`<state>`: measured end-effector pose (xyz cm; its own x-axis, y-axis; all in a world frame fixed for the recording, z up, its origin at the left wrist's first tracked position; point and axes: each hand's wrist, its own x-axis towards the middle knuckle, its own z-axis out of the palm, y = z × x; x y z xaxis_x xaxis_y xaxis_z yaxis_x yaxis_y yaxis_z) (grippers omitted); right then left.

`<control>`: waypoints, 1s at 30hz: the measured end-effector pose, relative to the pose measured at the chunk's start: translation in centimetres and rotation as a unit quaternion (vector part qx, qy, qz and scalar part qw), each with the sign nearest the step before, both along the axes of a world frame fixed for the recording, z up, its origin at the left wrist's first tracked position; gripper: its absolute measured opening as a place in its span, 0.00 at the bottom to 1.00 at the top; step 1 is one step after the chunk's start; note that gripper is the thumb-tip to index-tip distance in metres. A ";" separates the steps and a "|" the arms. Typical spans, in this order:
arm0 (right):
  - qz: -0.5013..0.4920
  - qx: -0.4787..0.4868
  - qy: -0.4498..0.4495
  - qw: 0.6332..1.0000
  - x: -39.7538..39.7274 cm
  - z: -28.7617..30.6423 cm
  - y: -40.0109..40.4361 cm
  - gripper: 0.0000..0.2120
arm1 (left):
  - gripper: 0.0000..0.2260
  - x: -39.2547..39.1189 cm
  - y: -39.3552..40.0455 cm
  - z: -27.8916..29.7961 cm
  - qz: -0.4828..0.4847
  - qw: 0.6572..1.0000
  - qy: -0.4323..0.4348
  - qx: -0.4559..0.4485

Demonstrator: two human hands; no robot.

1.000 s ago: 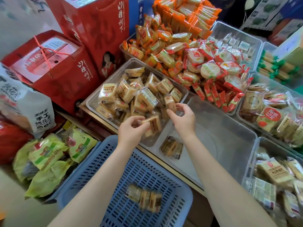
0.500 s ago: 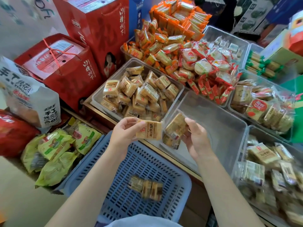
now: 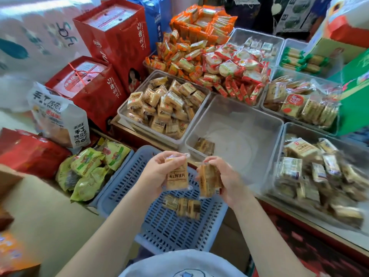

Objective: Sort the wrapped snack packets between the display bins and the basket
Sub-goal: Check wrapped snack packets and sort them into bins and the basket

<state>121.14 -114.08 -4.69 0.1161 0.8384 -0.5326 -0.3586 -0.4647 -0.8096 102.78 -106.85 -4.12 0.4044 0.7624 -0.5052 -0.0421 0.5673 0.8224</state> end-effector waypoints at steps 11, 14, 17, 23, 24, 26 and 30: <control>0.052 0.021 -0.117 0.992 -2.6 1.5 -3.0 0.10 | 0.13 -1.8 -1.7 -0.2 -0.142 0.986 0.026 0.084; 0.026 0.013 -0.146 0.989 -3.3 1.9 -3.1 0.10 | 0.19 -1.8 -0.7 -0.3 -0.177 0.977 0.031 0.118; 0.006 0.010 -0.190 0.982 -3.8 2.0 -2.7 0.04 | 0.21 -1.9 0.1 -0.5 -0.195 0.972 0.016 0.130; -0.044 0.034 -0.257 0.965 -5.1 2.3 -1.3 0.10 | 0.18 -1.8 2.0 -0.5 -0.211 0.971 0.003 0.114; -0.066 0.039 -0.268 0.960 -5.2 2.3 -1.1 0.10 | 0.18 -1.7 2.2 -0.5 -0.207 0.972 0.004 0.108; -0.108 0.048 -0.274 0.954 -5.4 2.4 -0.7 0.10 | 0.14 -1.6 2.5 -0.6 -0.189 0.978 -0.004 0.089; -0.136 0.064 -0.280 0.948 -4.8 2.8 -0.1 0.10 | 0.06 -1.2 3.4 -0.5 -0.130 0.988 -0.030 0.076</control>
